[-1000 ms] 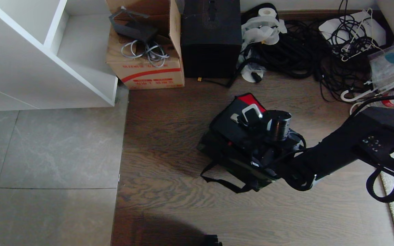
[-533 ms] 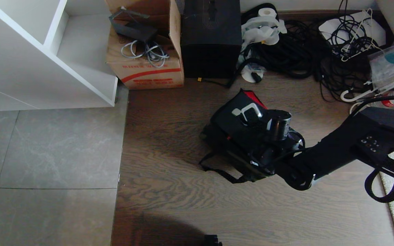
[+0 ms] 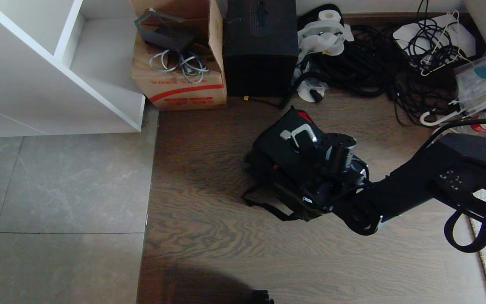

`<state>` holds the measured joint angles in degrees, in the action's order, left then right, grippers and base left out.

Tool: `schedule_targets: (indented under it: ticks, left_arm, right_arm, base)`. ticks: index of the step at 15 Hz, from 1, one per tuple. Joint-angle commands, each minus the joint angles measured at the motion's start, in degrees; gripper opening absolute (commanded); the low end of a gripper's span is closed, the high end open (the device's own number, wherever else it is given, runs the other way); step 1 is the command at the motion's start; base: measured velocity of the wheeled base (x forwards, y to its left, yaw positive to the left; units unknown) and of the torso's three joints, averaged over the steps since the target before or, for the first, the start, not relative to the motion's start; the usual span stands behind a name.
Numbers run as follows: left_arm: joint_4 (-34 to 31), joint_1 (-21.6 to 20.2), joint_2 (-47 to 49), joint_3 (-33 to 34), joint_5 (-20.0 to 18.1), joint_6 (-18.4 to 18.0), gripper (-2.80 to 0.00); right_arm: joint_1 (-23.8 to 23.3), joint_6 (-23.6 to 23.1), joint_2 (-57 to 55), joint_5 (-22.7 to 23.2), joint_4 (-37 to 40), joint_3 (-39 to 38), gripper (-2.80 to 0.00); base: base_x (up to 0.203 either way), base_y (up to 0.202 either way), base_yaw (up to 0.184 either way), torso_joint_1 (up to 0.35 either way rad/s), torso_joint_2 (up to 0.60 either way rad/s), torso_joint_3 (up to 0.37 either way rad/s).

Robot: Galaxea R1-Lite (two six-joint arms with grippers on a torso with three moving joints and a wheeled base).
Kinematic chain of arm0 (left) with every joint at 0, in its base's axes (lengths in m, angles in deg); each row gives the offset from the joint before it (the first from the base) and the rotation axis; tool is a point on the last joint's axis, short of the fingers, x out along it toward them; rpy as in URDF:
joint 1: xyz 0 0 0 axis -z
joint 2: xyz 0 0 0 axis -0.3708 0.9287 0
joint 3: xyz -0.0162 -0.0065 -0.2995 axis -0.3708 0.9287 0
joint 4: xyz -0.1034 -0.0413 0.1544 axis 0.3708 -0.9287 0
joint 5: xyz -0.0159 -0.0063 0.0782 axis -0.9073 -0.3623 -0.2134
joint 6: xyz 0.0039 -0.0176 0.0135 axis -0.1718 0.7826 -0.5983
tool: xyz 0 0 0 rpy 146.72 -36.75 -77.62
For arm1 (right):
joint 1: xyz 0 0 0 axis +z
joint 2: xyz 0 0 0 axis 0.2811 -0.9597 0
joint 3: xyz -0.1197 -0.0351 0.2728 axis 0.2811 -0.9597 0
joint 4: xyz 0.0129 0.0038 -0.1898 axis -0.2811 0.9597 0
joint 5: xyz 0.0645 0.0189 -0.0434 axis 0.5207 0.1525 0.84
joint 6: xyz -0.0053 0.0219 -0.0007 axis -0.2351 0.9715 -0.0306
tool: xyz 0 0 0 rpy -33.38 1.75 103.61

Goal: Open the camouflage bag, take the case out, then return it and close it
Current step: Lift the black box

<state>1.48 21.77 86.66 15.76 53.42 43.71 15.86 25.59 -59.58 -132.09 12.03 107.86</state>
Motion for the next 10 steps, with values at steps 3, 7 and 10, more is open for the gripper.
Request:
schedule_targets:
  ticks: [3,7,10]
  left_arm:
    - [0.0,0.0,0.0,0.5,0.0,0.0,-2.80]
    - [0.0,0.0,0.0,0.5,0.0,0.0,-2.80]
    - [0.0,0.1,0.0,0.5,0.0,0.0,-2.80]
  right_arm:
    - [0.1,-0.4,0.6,0.2,0.2,0.3,-2.80]
    - [0.1,-0.4,0.8,0.1,0.0,-0.3,-2.80]
    - [0.1,-0.4,0.9,0.1,0.1,-0.6,-2.80]
  base:
    - [0.000,0.000,0.000,0.000,0.00,0.000]
    - [0.000,0.000,0.000,0.000,0.00,0.000]
    - [0.000,0.000,0.000,0.000,0.00,0.000]
